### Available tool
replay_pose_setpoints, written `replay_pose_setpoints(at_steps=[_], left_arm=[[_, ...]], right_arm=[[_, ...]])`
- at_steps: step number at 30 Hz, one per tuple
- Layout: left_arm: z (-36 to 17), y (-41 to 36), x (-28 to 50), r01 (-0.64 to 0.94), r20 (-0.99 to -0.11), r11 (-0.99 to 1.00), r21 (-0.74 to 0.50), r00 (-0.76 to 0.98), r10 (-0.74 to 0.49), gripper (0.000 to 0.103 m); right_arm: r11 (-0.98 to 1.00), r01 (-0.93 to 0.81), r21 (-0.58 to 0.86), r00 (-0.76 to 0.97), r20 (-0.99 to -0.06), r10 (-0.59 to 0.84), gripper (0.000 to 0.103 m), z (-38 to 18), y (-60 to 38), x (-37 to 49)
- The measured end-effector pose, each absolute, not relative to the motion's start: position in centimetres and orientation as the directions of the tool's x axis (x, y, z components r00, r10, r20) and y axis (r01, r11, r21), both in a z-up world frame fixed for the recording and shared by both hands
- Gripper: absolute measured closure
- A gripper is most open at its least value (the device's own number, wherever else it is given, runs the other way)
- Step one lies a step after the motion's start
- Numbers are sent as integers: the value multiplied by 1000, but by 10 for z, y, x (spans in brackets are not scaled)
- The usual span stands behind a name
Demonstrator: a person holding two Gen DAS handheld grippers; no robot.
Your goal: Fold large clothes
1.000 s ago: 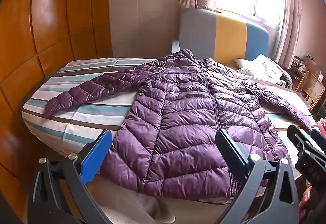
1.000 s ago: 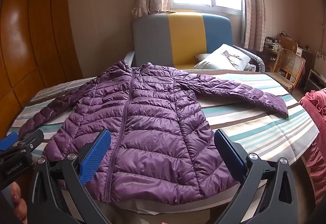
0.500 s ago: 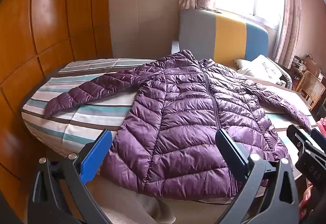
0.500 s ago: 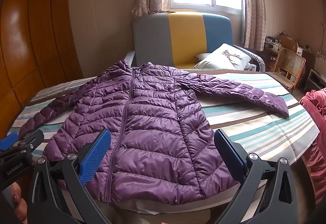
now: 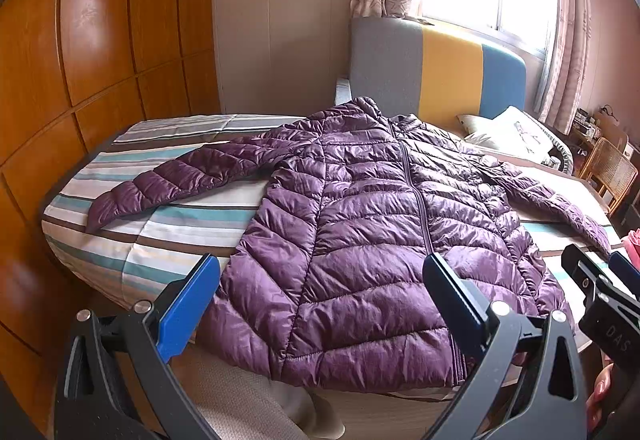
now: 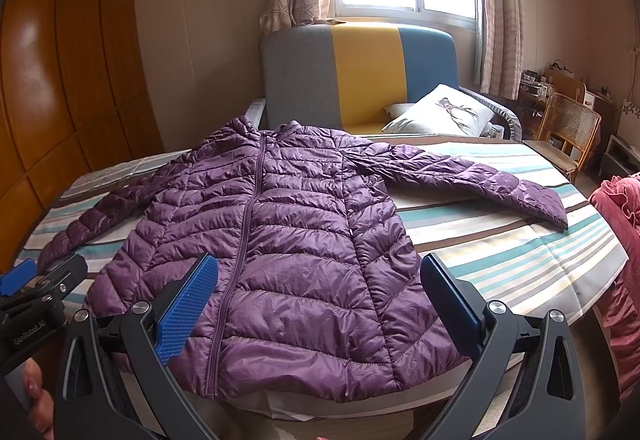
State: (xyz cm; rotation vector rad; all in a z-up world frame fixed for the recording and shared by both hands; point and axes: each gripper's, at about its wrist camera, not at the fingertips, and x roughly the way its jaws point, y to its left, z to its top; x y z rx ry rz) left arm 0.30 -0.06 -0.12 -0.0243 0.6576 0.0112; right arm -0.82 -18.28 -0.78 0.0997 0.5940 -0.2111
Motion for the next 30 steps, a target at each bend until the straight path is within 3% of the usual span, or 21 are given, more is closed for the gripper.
replay_pose_setpoints(at_steps=[30], left_arm=[[-5, 0, 1, -19, -617, 1000, -19, 787, 3, 2]], right_arm=[[974, 223, 30, 802, -574, -166, 3, -9, -182, -7]])
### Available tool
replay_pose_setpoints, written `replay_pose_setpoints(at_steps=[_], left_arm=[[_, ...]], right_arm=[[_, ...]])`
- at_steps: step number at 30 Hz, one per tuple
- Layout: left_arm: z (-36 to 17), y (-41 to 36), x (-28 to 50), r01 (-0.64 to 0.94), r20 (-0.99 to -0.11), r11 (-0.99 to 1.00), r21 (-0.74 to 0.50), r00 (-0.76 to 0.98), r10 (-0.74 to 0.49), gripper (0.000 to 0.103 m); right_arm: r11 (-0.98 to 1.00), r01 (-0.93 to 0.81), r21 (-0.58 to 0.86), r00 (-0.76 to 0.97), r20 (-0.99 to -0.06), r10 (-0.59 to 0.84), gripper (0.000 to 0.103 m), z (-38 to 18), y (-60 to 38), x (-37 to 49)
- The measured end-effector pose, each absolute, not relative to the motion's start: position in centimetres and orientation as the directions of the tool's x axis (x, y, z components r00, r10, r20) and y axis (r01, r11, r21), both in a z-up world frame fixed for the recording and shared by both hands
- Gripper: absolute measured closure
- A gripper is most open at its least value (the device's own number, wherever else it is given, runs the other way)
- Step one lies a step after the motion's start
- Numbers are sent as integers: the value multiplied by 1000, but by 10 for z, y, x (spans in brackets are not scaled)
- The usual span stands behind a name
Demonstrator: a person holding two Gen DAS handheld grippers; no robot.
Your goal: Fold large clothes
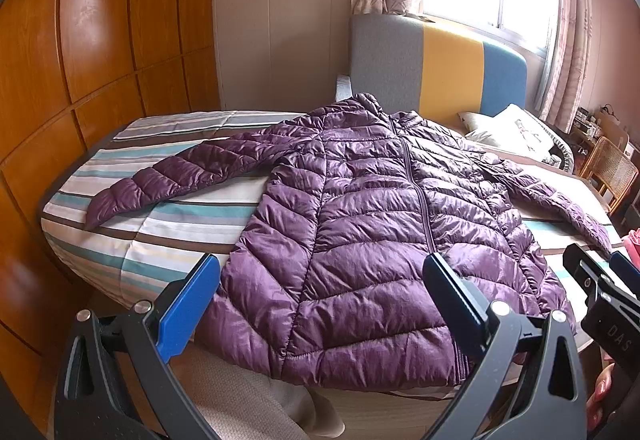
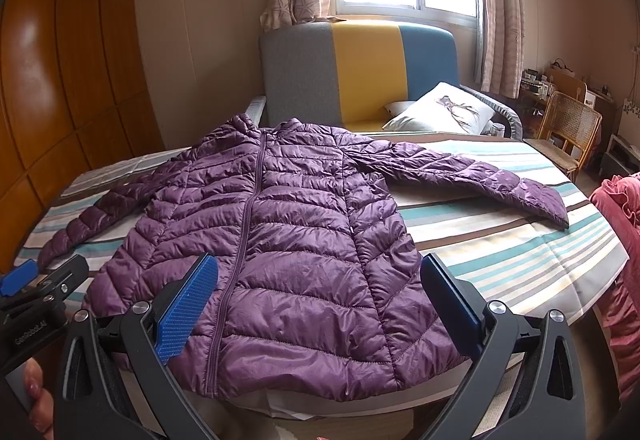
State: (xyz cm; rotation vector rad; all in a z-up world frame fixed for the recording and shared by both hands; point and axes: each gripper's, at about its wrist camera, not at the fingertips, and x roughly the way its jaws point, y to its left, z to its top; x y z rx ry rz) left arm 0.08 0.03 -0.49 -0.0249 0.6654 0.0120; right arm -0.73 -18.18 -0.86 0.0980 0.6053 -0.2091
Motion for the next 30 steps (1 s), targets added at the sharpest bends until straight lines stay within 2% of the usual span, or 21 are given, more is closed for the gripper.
replay_pose_setpoints(at_steps=[30], left_arm=[[-13, 0, 6, -13, -627, 1000, -10, 779, 4, 2]], right_arm=[[972, 234, 19, 786, -592, -178, 3, -16, -185, -2]])
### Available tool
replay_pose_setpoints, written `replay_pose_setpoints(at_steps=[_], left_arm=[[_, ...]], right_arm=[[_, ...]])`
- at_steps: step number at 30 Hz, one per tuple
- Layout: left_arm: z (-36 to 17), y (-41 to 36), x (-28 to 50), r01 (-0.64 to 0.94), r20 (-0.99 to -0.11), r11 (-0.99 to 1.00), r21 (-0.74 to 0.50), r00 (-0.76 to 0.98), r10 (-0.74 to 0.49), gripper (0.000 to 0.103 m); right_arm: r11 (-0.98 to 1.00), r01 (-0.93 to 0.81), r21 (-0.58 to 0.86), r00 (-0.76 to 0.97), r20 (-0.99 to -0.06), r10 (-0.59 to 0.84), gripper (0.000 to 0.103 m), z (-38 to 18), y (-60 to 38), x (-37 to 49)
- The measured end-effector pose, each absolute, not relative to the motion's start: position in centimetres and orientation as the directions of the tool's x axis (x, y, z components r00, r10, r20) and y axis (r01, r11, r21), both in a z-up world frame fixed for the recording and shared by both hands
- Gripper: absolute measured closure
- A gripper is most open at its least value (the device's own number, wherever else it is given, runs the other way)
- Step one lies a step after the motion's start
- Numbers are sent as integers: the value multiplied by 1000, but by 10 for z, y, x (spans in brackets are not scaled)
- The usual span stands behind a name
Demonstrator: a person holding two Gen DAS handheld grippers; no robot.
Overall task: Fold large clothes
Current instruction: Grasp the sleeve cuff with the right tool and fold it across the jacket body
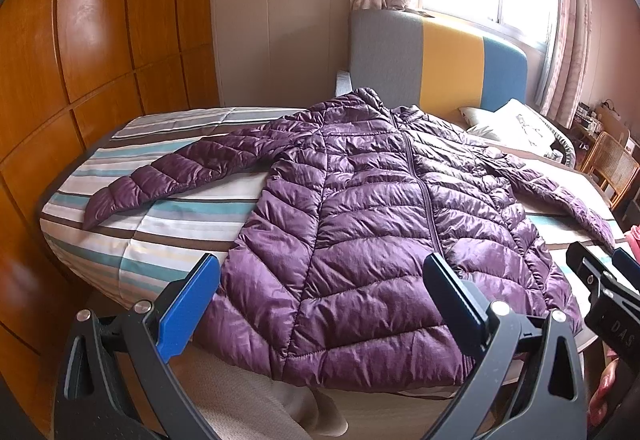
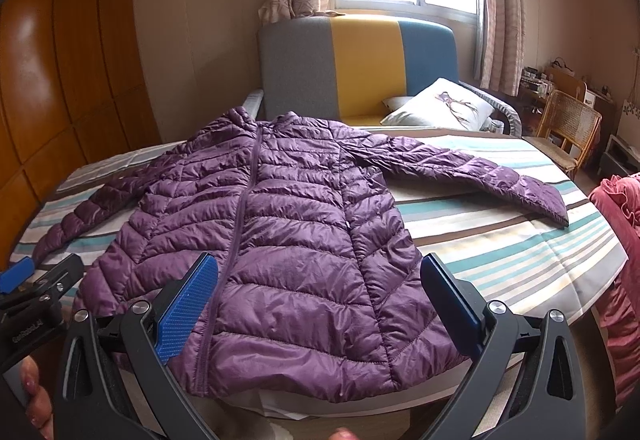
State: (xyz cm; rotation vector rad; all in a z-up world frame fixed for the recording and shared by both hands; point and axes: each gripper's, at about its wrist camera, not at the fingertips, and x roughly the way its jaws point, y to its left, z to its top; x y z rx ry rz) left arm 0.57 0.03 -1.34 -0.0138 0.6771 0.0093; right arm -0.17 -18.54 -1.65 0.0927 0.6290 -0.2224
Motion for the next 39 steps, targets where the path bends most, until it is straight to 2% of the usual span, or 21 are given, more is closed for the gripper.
replay_pose_setpoints(at_steps=[4, 8, 14, 17, 23, 25, 31, 36, 38, 39], left_arm=[[-22, 3, 12, 4, -626, 1000, -15, 780, -13, 2], [-36, 6, 30, 9, -663, 1000, -7, 749, -11, 2], [-53, 4, 68, -4, -671, 997, 73, 740, 52, 2], [-61, 3, 92, -5, -662, 994, 107, 746, 75, 2], [-80, 4, 146, 37, -721, 994, 107, 691, 52, 2], [-85, 7, 162, 6, -722, 992, 123, 687, 85, 2], [-101, 19, 198, -32, -723, 990, 141, 679, 125, 2], [-116, 30, 208, -51, -732, 986, 157, 664, 151, 2], [-121, 34, 208, -45, -741, 991, 128, 659, 126, 2], [-122, 36, 209, -44, -743, 993, 110, 660, 111, 2]], right_arm=[[967, 247, 54, 769, -618, -162, 3, -26, -201, 5], [954, 278, 113, 734, -666, -135, 3, -42, -231, 17], [920, 362, 149, 712, -681, -169, 3, -61, -283, 38], [880, 417, 228, 714, -682, -161, 3, -69, -323, 50], [797, 519, 307, 700, -689, -190, 19, -86, -392, 77], [758, 559, 336, 687, -699, -197, 24, -93, -416, 85], [577, 657, 485, 682, -709, -182, 26, -118, -484, 96], [403, 660, 634, 736, -654, -176, 26, -136, -526, 89], [370, 668, 646, 736, -646, -201, 30, -137, -538, 88], [346, 675, 652, 733, -647, -210, 36, -139, -544, 87]])
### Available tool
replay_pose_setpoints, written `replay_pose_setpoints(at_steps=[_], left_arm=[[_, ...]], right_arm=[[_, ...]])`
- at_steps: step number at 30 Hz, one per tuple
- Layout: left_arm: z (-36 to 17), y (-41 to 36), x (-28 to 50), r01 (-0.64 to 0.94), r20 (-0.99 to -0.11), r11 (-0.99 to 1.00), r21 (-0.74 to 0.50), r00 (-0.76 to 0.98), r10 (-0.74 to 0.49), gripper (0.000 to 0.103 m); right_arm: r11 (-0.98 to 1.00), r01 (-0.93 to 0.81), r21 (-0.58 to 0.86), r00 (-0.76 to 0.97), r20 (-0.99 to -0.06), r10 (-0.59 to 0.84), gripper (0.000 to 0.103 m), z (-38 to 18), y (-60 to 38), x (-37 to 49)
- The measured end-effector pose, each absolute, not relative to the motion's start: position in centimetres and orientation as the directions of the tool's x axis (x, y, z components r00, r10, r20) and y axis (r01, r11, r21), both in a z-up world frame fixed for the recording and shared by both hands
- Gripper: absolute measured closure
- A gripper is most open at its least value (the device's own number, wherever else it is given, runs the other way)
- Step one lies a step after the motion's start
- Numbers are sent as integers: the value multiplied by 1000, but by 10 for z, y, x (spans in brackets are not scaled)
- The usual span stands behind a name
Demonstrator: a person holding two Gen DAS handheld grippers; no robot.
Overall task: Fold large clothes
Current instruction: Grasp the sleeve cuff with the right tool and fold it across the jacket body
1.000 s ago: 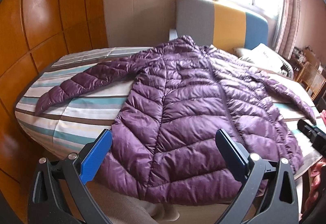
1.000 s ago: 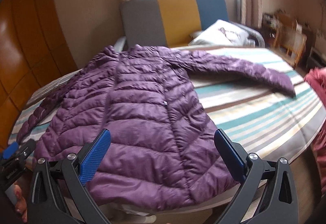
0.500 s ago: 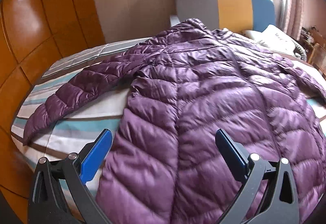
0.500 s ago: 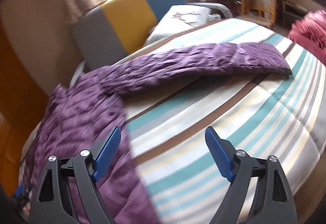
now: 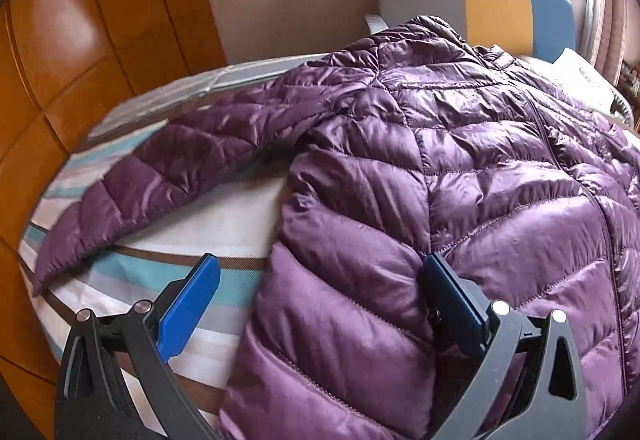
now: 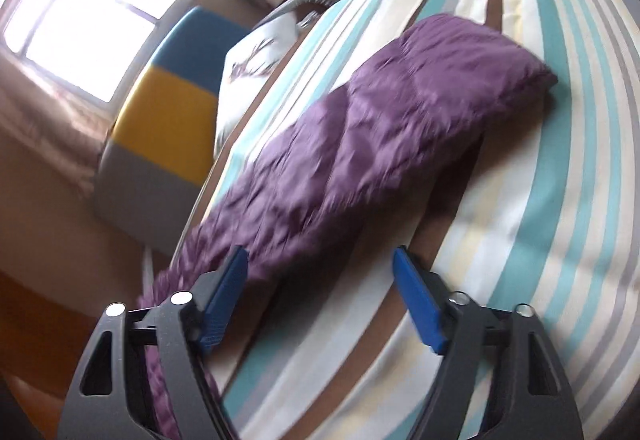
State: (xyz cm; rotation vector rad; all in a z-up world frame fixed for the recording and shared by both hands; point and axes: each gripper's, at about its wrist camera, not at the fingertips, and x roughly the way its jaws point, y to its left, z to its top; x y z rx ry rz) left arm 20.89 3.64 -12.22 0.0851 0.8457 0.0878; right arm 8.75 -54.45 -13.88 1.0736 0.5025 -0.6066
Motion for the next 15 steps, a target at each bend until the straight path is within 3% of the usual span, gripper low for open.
replay_pose_setpoints(at_steps=[4, 9, 15], left_arm=[[-126, 41, 210, -42, -752, 996, 78, 653, 86, 2], [-129, 40, 210, -42, -752, 996, 74, 654, 83, 2], [-131, 43, 211, -44, -765, 997, 65, 640, 78, 2]], right_arm=[[243, 678, 694, 735, -634, -240, 53, -148, -571, 83], [173, 674, 718, 735, -630, -252, 57, -151, -594, 86], [118, 697, 707, 709, -656, -259, 82, -155, -612, 93]])
